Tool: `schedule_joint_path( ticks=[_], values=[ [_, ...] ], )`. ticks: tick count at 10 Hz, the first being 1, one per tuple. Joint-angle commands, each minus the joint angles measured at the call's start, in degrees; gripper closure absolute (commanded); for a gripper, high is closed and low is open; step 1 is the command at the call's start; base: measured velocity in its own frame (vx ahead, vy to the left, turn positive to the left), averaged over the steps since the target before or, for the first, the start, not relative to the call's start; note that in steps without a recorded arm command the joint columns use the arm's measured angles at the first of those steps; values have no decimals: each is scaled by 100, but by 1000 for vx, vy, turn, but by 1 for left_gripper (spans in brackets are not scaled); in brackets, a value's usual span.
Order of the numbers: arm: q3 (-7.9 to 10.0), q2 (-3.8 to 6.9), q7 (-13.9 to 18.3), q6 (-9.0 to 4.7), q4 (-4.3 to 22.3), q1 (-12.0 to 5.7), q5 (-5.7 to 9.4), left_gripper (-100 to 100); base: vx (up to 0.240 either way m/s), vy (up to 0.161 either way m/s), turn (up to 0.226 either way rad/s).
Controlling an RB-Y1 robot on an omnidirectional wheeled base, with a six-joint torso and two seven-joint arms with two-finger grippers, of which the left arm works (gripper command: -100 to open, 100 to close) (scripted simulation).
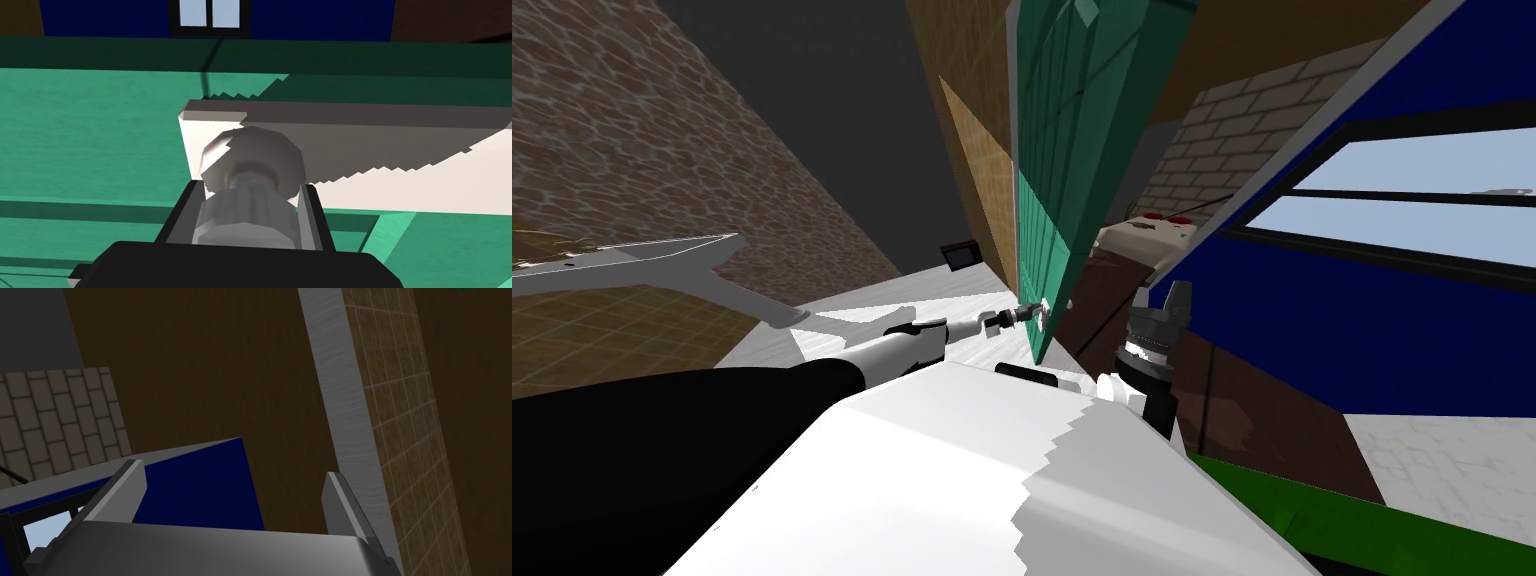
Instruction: Pull the door open
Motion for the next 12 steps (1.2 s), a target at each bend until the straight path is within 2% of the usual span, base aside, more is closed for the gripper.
schedule_joint_path(
  ticks=[1,4,6,7,9,11,12],
  values=[
    [37,89,88,-105,194,-78,71,100,-70,243,-133],
    [33,104,109,-146,246,-87,86,100,-32,91,-21],
    [21,166,195,-314,460,-122,147,100,-30,90,-173],
    [21,166,195,-314,460,-122,147,100,-30,92,-118],
    [6,245,304,-527,731,-167,225,100,-60,100,-250],
    [6,245,304,-527,731,-167,225,100,-39,63,-64],
    [-3,291,367,-651,890,-193,270,100,-37,23,-237]
  ],
)
